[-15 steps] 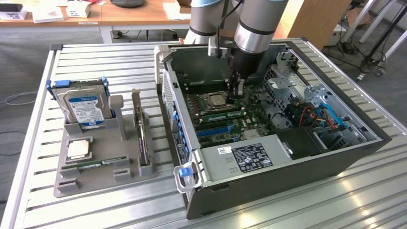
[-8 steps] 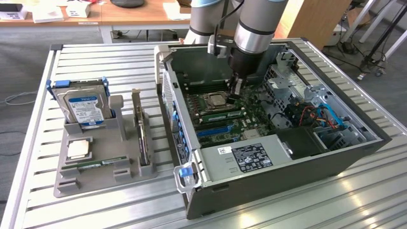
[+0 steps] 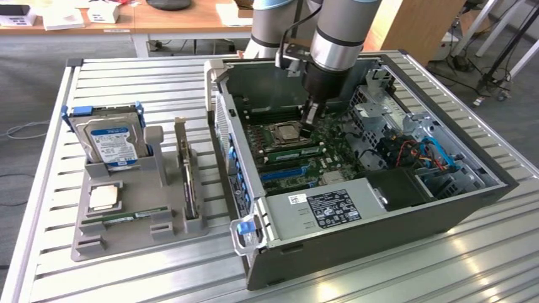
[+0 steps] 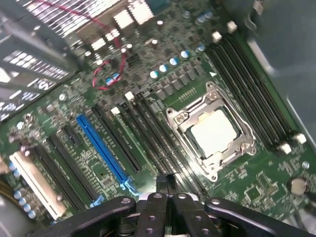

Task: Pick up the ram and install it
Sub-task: 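Press down the ram until it locks into place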

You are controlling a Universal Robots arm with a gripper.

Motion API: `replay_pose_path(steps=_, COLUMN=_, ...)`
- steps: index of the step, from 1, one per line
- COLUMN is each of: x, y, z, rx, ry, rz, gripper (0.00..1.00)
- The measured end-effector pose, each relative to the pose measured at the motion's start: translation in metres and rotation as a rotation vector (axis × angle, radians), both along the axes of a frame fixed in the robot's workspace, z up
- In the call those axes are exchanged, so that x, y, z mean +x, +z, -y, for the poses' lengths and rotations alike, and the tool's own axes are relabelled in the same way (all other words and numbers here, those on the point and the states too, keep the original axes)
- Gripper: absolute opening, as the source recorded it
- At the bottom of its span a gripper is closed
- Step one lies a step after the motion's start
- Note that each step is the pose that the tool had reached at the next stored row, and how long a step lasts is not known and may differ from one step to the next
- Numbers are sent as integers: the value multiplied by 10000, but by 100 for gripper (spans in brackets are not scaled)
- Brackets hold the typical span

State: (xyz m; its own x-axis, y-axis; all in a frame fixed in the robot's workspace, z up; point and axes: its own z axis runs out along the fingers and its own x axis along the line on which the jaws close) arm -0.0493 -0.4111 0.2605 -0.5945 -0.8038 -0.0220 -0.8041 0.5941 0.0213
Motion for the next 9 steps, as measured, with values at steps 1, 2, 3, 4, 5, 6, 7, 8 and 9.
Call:
replay_pose_path(steps=1, x=0, y=0, z=0, rx=-1, ry=-180, rz=-1, gripper=11)
replay_pose_path(steps=2, x=0, y=-1, z=0, rx=0, ry=-359, rz=-1, gripper=11)
replay_pose_path(steps=3, x=0, y=-1, z=0, rx=0, ry=-539, rz=0, gripper=11)
replay_pose_path(steps=4, x=0, y=-1, z=0, rx=0, ry=-719, rz=0, gripper=11)
replay_pose_path(steps=5, x=0, y=-1, z=0, rx=0, ry=-900, rz=0, gripper=11)
replay_pose_path(steps=6, x=0, y=-2, z=0, rx=0, ry=-1079, rz=-1, gripper=11)
replay_pose_path(steps=7, x=0, y=-2, z=0, rx=0, ry=-1270, rz=0, gripper=11)
replay_pose_path(steps=8, x=0, y=-2, z=0, rx=0, ry=-1450, rz=0, gripper=11)
replay_pose_path(steps=9, x=0, y=-2, z=0, rx=0, ry=-1629, rz=-1, gripper=11)
